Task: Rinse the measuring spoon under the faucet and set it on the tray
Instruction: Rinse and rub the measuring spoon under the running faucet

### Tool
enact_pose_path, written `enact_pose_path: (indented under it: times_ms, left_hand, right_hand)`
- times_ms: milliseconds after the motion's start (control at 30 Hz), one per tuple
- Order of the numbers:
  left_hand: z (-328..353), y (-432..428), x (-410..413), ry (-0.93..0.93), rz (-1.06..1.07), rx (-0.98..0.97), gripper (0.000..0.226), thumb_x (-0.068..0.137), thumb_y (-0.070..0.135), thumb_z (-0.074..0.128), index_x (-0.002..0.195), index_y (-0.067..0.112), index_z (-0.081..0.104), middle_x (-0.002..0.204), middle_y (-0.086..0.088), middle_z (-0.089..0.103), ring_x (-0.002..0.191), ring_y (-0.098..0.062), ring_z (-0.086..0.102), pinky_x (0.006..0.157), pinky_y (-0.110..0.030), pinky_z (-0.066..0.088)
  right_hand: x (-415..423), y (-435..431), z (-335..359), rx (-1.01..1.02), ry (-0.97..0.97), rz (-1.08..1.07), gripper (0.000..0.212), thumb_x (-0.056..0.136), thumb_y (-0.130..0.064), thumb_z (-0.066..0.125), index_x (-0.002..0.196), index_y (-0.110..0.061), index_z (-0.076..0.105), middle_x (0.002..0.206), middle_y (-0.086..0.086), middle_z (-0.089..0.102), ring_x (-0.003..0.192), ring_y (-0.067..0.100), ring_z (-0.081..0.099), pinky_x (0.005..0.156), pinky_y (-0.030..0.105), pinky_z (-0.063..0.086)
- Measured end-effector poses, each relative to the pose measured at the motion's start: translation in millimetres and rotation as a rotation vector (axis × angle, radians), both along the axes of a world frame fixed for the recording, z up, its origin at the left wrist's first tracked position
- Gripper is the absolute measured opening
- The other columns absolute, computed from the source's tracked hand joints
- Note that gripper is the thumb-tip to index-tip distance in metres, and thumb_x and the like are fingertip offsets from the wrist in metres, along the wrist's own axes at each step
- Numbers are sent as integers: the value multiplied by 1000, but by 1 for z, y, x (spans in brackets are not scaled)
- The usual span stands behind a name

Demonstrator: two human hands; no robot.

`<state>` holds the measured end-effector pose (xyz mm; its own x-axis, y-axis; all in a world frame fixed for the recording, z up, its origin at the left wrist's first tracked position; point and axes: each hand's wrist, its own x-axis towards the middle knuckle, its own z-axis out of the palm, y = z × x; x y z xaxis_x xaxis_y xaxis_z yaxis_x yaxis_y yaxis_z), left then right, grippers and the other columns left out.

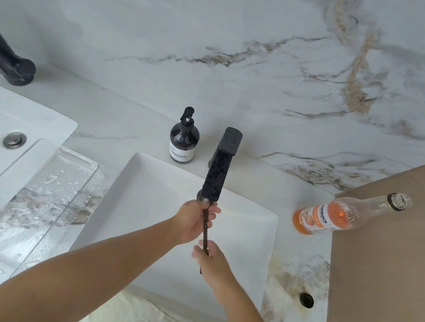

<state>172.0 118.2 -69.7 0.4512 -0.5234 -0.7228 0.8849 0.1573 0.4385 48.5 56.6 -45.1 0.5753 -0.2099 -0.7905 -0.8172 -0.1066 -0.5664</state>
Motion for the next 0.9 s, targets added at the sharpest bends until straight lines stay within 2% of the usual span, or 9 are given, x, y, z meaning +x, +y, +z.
enact_pose_path:
  times_ms: [100,233,333,500,567,633,733,800,900]
  left_hand:
    - [1,3,7,-23,-40,20,18,101,8,44,92,1,58,72,-9,71,58,-17,65,55,-25,52]
    - [2,20,23,-391,-299,222,28,101,7,40,79,1,56,73,-20,64,71,-36,66,71,-35,49]
    - [1,26,27,-647,-444,457,28,96,9,43,73,11,60,58,-5,65,48,-23,61,52,-25,51]
    - [-5,9,15,-310,-101,293,28,97,-4,36,83,8,58,81,-11,71,41,-12,25,40,-20,17]
    - [-6,21,21,-235,-201,230,33,94,-11,35,83,6,60,84,-8,70,48,-12,18,41,-20,12]
    - [-5,40,29,-294,-454,247,43,87,-18,30,82,8,64,74,-5,66,45,-15,24,39,-19,16]
    - [2,43,28,-451,-615,317,46,86,-17,27,82,9,64,57,-2,58,35,-10,39,39,-15,22]
    - [2,33,23,-426,-390,258,37,94,-13,32,80,9,59,59,-4,55,35,-10,33,38,-15,22]
    - [-5,16,15,-232,-96,201,32,99,0,34,77,10,54,64,-4,54,42,-12,21,45,-22,13]
  right_hand:
    - [-5,-8,-5,38,-70,-100,27,101,-25,43,78,-13,51,58,-4,47,45,11,42,46,23,38]
    - [-2,-48,-2,-453,-118,270,42,102,-38,40,64,-22,35,60,-4,43,59,21,42,57,34,31]
    - [-2,-61,8,-565,-151,377,46,102,-43,39,62,-21,30,55,-4,37,58,21,37,55,34,27]
    - [0,1,11,140,45,-78,47,98,-47,40,58,-23,39,50,-5,25,40,14,18,42,19,17]
    - [-8,2,11,53,22,17,45,98,-45,39,59,-22,38,50,-5,28,41,16,23,41,24,23]
    - [-12,-24,8,-305,-11,256,42,99,-43,37,65,-20,39,56,-1,46,54,22,45,53,35,41]
    - [-6,-66,13,-653,-1,450,46,99,-51,34,65,-20,37,65,-2,53,73,27,55,63,36,42]
    - [2,-64,16,-608,-31,379,48,100,-50,35,61,-21,33,59,-3,45,69,27,51,61,35,39]
    - [4,-24,10,-101,30,-15,46,100,-44,40,61,-20,34,51,-7,34,45,20,33,46,24,25]
